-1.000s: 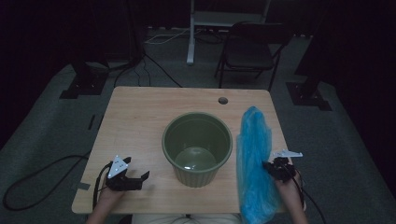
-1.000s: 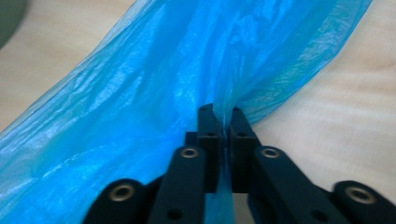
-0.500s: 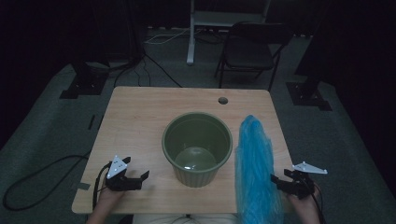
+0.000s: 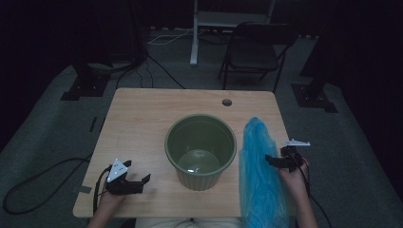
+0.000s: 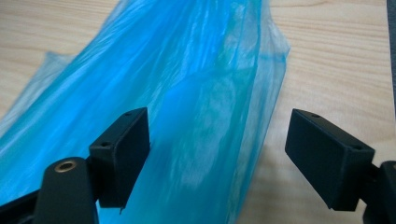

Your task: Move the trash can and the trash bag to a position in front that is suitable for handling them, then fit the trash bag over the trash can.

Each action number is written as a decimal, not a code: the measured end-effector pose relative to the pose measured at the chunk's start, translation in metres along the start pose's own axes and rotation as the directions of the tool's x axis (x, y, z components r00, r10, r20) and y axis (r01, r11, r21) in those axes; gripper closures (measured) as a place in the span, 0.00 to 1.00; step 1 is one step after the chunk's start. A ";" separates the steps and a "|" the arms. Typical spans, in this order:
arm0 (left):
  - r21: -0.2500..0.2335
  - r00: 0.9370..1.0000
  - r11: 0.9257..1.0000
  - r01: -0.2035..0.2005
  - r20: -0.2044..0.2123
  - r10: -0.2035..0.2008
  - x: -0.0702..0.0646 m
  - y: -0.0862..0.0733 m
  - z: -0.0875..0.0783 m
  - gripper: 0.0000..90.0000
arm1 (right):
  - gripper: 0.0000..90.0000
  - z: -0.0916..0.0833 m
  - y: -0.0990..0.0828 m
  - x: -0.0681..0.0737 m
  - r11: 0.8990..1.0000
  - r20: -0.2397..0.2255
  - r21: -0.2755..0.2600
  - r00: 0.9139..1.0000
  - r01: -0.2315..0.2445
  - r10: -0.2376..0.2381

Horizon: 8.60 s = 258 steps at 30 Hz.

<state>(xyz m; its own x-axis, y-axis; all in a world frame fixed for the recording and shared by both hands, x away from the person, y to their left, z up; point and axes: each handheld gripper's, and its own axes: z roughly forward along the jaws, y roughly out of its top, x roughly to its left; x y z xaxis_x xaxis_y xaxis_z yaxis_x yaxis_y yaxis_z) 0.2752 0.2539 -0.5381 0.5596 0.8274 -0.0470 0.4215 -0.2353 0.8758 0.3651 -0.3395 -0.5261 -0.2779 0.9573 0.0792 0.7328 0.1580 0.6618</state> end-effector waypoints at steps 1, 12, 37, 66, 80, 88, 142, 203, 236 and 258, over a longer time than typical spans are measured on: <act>-0.002 1.000 1.000 0.000 0.001 0.000 0.000 0.000 0.000 0.02 | 0.24 0.004 0.002 0.001 1.000 0.017 0.008 1.000 -0.001 0.001; 0.000 1.000 1.000 0.006 -0.001 -0.006 0.001 -0.001 0.000 0.02 | 0.25 0.025 0.005 0.029 0.997 0.033 0.024 0.997 0.067 -0.068; -0.003 1.000 1.000 0.025 -0.019 -0.025 0.005 -0.001 -0.002 0.02 | 1.00 -0.008 0.007 0.036 0.990 -0.118 -0.134 0.991 0.047 -0.063; -0.006 0.999 1.000 0.022 -0.027 -0.022 0.004 0.000 -0.004 0.02 | 1.00 -0.229 0.096 0.054 0.697 -0.210 -0.716 0.963 -0.034 -0.169; -0.007 0.999 1.000 0.026 -0.029 -0.026 0.004 0.000 -0.004 0.02 | 1.00 -0.279 0.175 0.108 0.510 -0.236 -0.860 0.910 -0.032 -0.340; 0.003 1.000 1.000 0.023 -0.021 -0.023 0.004 -0.001 -0.002 0.02 | 1.00 -0.286 0.208 0.134 0.472 -0.266 -0.880 0.885 -0.060 -0.383; -0.011 0.997 0.998 0.070 -0.013 -0.070 0.006 0.003 -0.006 0.02 | 0.97 -0.096 0.129 0.184 0.859 -0.648 -0.509 0.684 -0.061 -0.335; -0.095 0.899 0.994 -0.058 0.427 0.093 -0.078 0.261 0.050 0.61 | 0.95 -0.090 0.101 0.191 0.897 -0.636 -0.437 0.682 0.067 -0.361; -0.045 0.958 0.996 -0.080 0.273 0.089 -0.060 0.225 0.026 0.99 | 1.00 -0.137 0.039 0.177 0.875 -0.596 -0.482 0.712 0.052 -0.370; -0.037 0.919 0.994 -0.100 0.380 0.106 -0.078 0.213 0.015 0.95 | 0.99 -0.123 -0.040 0.176 0.946 -0.706 -0.318 0.681 -0.061 -0.193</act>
<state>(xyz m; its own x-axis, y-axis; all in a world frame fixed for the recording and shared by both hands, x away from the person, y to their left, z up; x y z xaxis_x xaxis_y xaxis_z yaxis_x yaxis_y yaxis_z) 0.3319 0.1320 -0.3547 0.8301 0.5416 -0.1326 0.3371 -0.2981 0.8931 0.2107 -0.2067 -0.4470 -0.7696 0.4505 0.4524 0.5130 0.0145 0.8582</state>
